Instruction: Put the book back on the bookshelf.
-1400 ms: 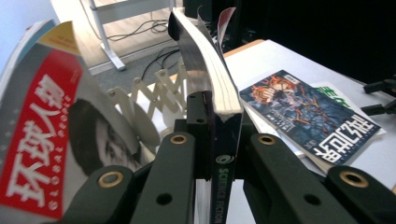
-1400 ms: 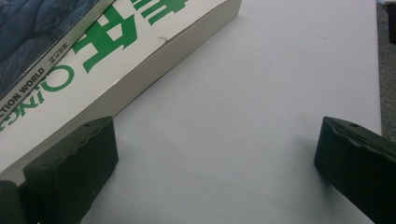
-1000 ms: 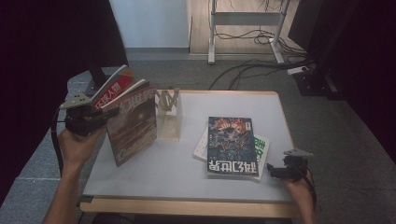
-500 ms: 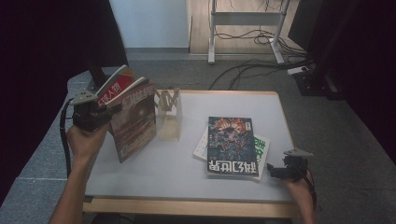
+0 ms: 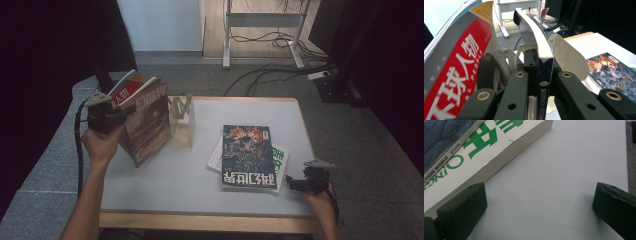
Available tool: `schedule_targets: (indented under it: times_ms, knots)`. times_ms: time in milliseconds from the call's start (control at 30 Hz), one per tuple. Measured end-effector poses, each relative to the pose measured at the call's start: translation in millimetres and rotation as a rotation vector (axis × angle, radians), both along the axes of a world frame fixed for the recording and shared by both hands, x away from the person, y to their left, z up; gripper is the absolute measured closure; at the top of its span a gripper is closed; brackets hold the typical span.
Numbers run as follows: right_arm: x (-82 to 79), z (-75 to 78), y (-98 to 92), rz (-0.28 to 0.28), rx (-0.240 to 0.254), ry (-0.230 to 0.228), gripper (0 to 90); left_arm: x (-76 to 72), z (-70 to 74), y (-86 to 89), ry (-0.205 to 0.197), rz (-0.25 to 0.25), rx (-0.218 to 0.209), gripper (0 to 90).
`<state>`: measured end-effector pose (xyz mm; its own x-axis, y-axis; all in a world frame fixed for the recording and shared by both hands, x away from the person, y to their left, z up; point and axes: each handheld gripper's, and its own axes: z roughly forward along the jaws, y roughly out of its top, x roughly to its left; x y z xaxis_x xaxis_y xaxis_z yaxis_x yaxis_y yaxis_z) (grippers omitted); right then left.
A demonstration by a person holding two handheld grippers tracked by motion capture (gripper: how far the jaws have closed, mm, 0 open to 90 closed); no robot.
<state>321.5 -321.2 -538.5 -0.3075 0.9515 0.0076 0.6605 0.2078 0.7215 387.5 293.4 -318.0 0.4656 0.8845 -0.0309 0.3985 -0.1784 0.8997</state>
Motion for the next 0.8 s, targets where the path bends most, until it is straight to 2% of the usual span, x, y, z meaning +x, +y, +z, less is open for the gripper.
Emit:
schedule_targets:
  times_ms: [433, 667, 800]
  knots:
    - [0.0, 0.0, 0.0, 0.0, 0.001, 0.001, 0.0, 25.7, -9.5, -16.6, -0.032, 0.028, -0.019, 84.0]
    - [0.0, -0.1, 0.0, -0.001, 0.001, -0.001, 0.0, 22.7, -10.5, -14.8, -0.011, 0.008, 0.013, 83.7]
    - [0.0, -0.1, 0.1, -0.001, 0.001, -0.001, 0.0, 18.7, -12.3, -8.0, 0.013, -0.006, 0.013, 83.5]
